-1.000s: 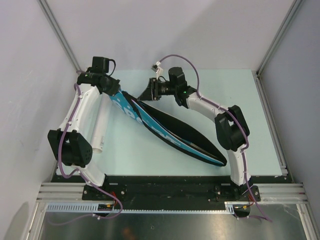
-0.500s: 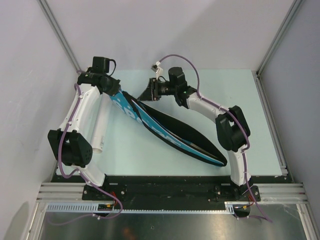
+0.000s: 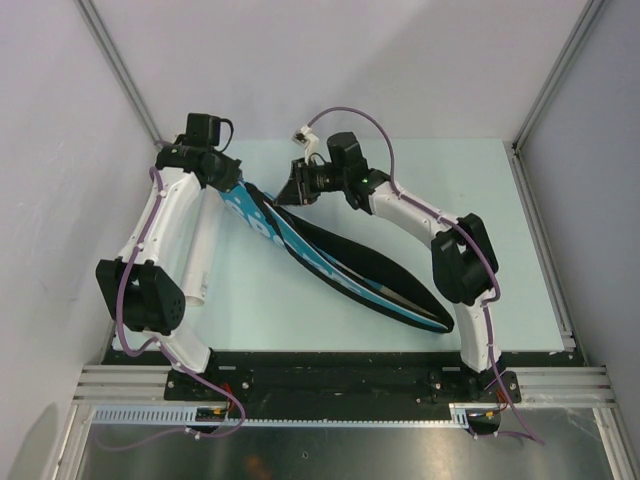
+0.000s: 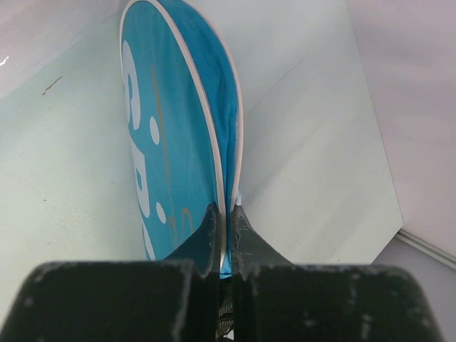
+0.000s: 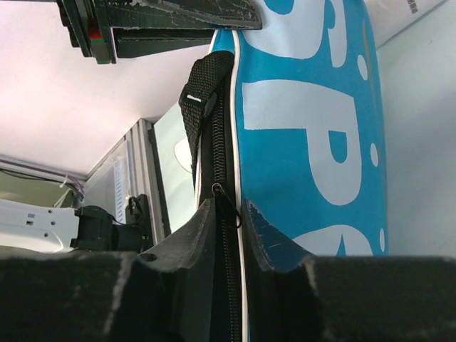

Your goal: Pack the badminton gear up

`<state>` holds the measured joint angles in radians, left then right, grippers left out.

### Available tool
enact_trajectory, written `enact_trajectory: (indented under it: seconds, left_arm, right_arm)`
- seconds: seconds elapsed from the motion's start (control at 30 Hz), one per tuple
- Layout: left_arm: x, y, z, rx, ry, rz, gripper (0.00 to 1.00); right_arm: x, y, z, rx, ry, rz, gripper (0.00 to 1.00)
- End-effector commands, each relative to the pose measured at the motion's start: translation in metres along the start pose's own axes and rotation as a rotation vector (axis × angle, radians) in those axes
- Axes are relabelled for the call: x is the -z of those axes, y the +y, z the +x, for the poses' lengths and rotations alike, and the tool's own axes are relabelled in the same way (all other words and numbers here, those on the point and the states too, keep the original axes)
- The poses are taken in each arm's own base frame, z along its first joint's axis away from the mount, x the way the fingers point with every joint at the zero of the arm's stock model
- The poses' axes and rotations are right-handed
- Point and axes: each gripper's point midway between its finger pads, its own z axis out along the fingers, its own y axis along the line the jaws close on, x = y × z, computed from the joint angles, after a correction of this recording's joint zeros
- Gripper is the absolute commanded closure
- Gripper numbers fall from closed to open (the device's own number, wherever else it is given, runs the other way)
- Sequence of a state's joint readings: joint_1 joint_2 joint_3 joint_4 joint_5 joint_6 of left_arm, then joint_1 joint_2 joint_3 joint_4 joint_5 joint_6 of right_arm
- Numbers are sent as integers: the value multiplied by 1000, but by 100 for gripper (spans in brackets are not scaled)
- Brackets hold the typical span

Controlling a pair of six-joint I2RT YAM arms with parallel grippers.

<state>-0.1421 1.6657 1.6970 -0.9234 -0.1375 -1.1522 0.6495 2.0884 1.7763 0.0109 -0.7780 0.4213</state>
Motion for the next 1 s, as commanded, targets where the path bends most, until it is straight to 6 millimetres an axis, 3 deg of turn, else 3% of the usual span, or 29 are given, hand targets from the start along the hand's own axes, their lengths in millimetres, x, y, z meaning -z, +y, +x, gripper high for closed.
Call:
enact_trajectory:
  seconds: [0.0, 0.33, 0.53, 0.67, 0.73, 0.77, 0.8, 0.97]
  left_arm:
    - [20, -11, 7, 16, 15, 48, 100]
    - [20, -10, 2, 87, -19, 34, 100]
    - [13, -11, -3, 147, -43, 14, 100]
    - [7, -10, -13, 194, -76, -2, 100]
    - [5, -8, -23, 229, -111, -15, 100]
    - [4, -7, -27, 243, -122, -18, 100]
    - [3, -7, -31, 252, -131, -19, 100]
    - [-10, -7, -43, 291, -138, -37, 100]
  right_arm:
    - [6, 29, -24, 125, -4, 26, 80]
    - [6, 31, -27, 197, 27, 98, 100]
    - [11, 35, -27, 216, 32, 117, 100]
    - [23, 31, -24, 218, 29, 177, 100]
    - [35, 38, -27, 223, 10, 193, 100]
    - [38, 32, -16, 211, 23, 206, 100]
    - [47, 42, -21, 220, 3, 207, 100]
    - [78, 40, -12, 196, -34, 275, 100]
